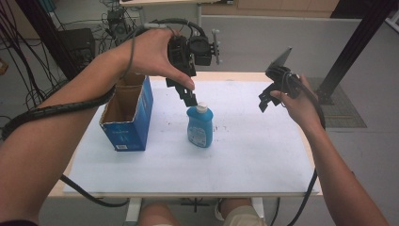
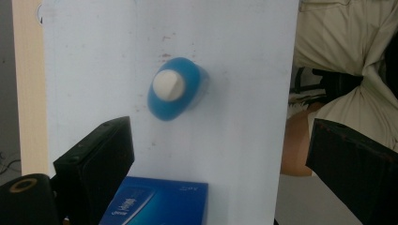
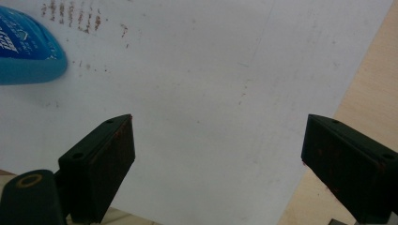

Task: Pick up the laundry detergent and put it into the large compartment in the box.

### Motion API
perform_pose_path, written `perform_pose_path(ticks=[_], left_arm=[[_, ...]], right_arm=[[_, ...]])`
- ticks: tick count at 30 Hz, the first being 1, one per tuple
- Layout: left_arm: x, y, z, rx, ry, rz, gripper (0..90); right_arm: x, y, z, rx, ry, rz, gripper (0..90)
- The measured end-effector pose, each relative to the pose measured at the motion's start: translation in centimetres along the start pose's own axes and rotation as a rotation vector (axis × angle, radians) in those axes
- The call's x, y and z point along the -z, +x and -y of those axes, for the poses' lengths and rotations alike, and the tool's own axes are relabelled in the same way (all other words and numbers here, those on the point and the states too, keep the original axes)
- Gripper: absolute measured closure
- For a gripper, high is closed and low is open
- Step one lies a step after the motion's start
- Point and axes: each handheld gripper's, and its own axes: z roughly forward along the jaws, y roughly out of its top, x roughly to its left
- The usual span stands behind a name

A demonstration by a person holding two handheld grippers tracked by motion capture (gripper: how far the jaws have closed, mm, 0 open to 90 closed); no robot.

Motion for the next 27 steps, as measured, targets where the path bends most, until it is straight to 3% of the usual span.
perform_pose_path(ticks=[27], left_arm=[[0.12,0.3,-0.4,-0.02,-0.003,-0.01,8.2]], right_arm=[[-0.09,0.26,-0.13,0.005,0.012,-0.011,9.6]])
